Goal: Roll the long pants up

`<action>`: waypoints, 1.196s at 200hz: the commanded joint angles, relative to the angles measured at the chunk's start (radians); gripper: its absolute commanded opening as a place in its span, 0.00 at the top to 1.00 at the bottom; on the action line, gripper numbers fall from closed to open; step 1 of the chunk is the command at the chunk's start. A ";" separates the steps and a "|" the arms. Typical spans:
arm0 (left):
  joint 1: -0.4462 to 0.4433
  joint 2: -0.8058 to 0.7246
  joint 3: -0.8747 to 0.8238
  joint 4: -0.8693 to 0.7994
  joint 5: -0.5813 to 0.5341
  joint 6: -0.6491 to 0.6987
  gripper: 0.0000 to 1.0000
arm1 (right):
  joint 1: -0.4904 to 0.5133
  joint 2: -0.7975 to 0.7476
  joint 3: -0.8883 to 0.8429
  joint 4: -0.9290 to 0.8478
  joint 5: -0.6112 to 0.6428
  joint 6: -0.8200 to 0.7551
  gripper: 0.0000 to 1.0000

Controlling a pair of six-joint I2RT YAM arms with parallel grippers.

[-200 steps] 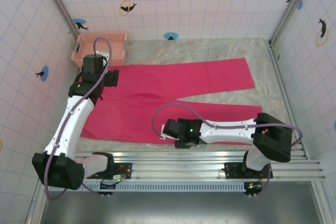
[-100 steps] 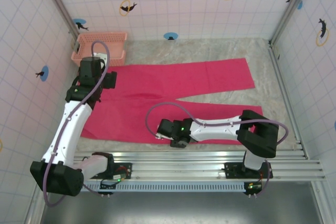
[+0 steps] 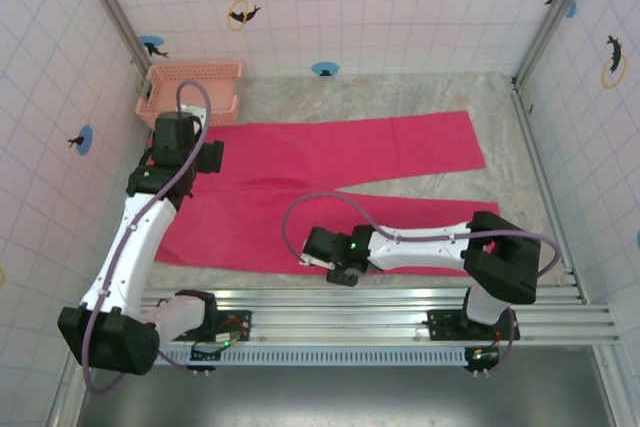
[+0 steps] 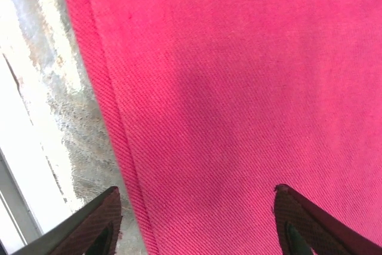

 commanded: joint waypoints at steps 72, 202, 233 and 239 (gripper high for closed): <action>0.004 -0.046 -0.038 -0.002 0.041 0.044 0.03 | -0.039 0.142 -0.015 0.053 -0.044 0.027 0.83; -0.042 -0.150 -0.136 -0.217 0.354 0.009 0.50 | -0.291 -0.171 0.246 -0.155 -0.061 -0.012 1.00; -0.061 -0.134 -0.140 -0.319 0.491 -0.037 0.41 | -0.350 -0.104 0.303 -0.130 -0.120 -0.022 1.00; -0.098 -0.144 -0.146 -0.313 0.474 -0.045 0.38 | -0.355 -0.091 0.312 -0.128 -0.136 -0.025 1.00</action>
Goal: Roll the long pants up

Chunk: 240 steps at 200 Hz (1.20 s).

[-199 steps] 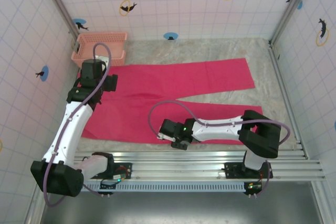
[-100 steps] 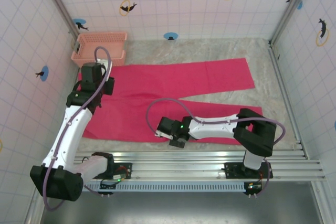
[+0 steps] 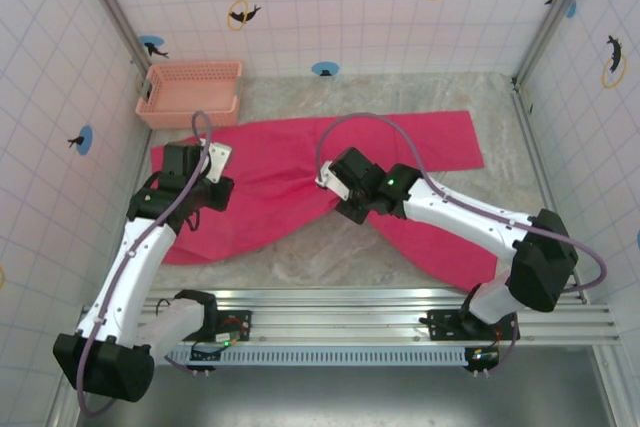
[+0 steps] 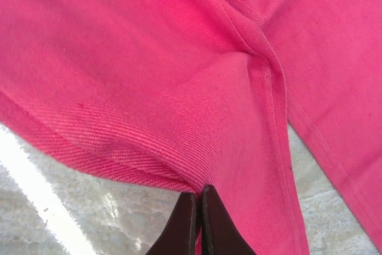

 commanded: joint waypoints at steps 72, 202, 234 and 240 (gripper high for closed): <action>-0.364 0.111 -0.043 -0.085 0.016 -0.181 0.06 | -0.065 0.160 0.137 0.018 -0.134 0.020 1.00; -0.380 0.321 -0.063 -0.071 0.016 -0.158 0.06 | -0.215 0.189 0.180 0.110 -0.284 0.089 1.00; -0.380 0.429 -0.037 -0.099 -0.015 -0.182 0.23 | -0.234 0.185 0.188 0.119 -0.302 0.102 1.00; -0.379 0.459 -0.031 -0.100 -0.021 -0.184 0.45 | -0.238 0.180 0.187 0.119 -0.307 0.104 1.00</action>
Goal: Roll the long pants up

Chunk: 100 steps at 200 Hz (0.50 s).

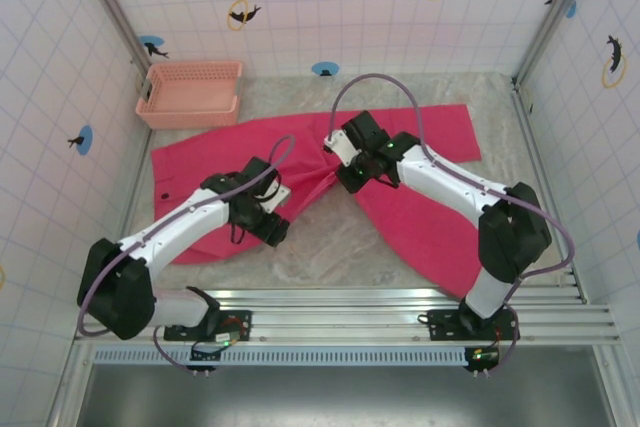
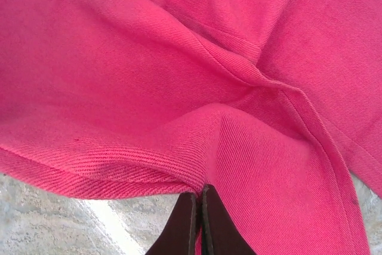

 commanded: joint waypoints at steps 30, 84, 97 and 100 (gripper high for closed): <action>0.000 0.138 0.031 -0.002 -0.115 -0.016 1.00 | -0.032 -0.022 0.045 0.038 -0.060 0.027 1.00; 0.034 0.133 0.312 -0.185 -0.375 0.178 1.00 | -0.043 0.014 0.095 -0.082 -0.084 -0.027 1.00; 0.068 0.151 0.384 -0.195 -0.412 0.228 1.00 | -0.051 0.039 0.132 -0.117 -0.070 -0.033 1.00; 0.076 0.157 0.400 -0.195 -0.415 0.238 1.00 | -0.054 0.046 0.141 -0.124 -0.067 -0.036 1.00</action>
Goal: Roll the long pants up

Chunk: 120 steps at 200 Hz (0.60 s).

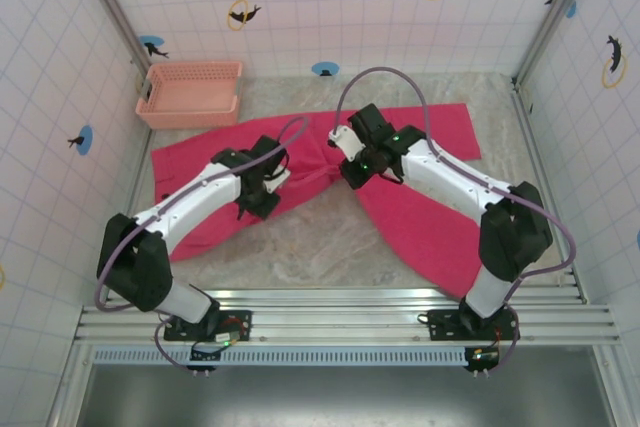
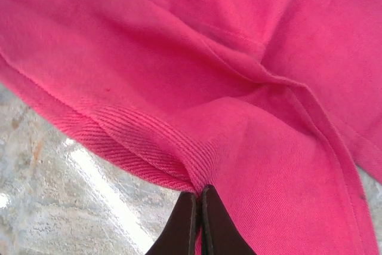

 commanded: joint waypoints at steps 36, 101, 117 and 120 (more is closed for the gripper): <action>0.149 0.147 0.292 -0.071 -0.178 0.232 1.00 | -0.060 0.155 0.238 -0.155 0.007 -0.048 1.00; 0.198 0.525 0.707 -0.088 -0.289 0.329 1.00 | -0.150 0.461 0.631 -0.306 -0.001 -0.111 1.00; 0.214 0.609 0.832 -0.102 -0.301 0.338 1.00 | -0.172 0.537 0.722 -0.329 -0.020 -0.113 1.00; 0.217 0.625 0.858 -0.107 -0.303 0.341 1.00 | -0.176 0.549 0.735 -0.329 -0.026 -0.111 1.00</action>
